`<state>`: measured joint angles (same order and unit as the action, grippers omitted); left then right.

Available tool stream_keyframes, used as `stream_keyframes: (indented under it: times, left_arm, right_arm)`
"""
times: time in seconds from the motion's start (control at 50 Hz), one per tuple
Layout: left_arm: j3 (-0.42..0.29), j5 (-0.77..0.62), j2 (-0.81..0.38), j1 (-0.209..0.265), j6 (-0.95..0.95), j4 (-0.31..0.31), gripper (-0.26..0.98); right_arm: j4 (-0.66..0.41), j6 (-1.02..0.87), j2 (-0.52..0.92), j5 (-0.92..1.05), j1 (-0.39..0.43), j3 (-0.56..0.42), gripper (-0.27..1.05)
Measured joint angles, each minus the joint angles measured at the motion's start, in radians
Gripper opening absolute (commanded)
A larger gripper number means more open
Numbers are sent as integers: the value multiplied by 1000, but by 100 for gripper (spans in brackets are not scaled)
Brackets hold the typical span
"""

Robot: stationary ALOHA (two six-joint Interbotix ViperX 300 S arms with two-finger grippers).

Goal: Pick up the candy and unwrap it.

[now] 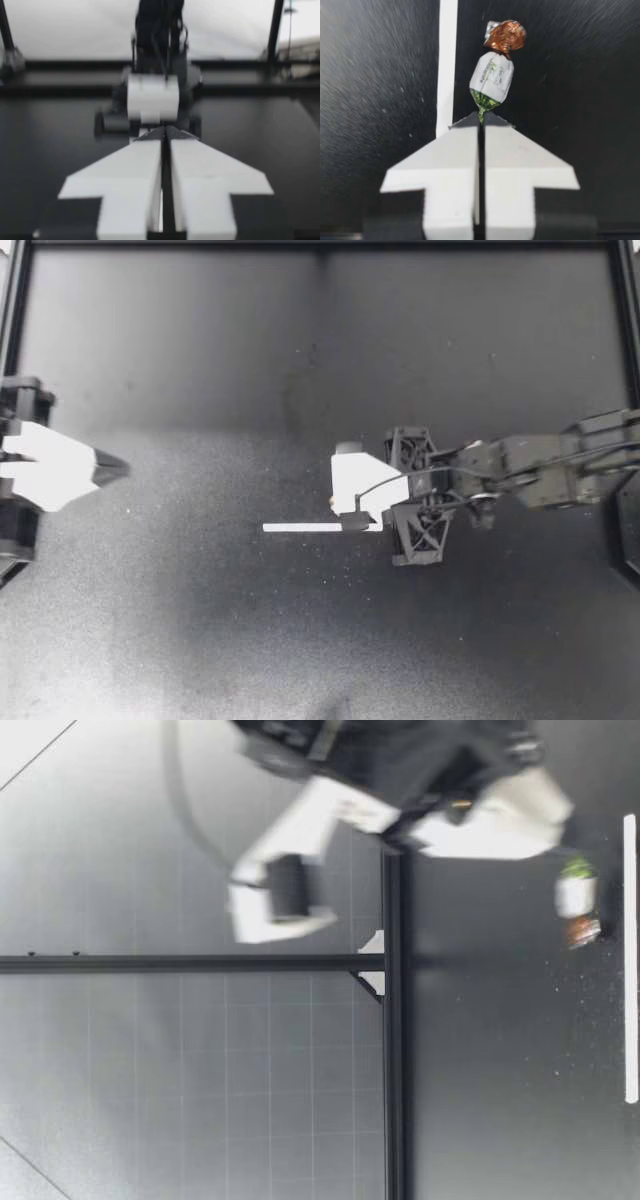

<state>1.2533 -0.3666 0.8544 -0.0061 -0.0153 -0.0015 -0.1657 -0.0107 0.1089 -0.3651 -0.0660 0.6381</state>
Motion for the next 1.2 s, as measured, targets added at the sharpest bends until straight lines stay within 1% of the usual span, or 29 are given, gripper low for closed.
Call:
stream_keyframes:
  times: [0.16, 0.24, 0.34, 0.44, 0.54, 0.7, 0.94, 1.2]
  left_arm:
    - [-14, -11, -103, 0, -60, 0, 14]
    - [-20, -34, -143, 0, -94, 0, 23]
    - [-28, -103, -189, 0, -115, -2, 35]
    - [-35, -181, -249, 0, -114, 0, 43]
    - [-52, -244, -313, 0, -109, 0, 44]
    - [-92, -304, -420, 0, -118, 2, 44]
    - [-153, -318, -509, -2, -112, 32, 44]
    - [-199, -318, -571, -2, -112, 37, 44]
  right_arm:
    - [8, -2, -109, -2, 26, -5, -17]
    - [31, -11, -152, 0, 38, -11, -17]
    - [78, -18, -190, 0, 41, -28, -17]
    - [97, -20, -209, 2, 48, -48, -17]
    - [100, -17, -219, 9, 60, -67, -17]
    - [100, -17, -227, 40, 69, -89, -17]
    - [100, -17, -235, 67, 71, -103, -17]
    - [100, -23, -235, 84, 71, -104, -17]
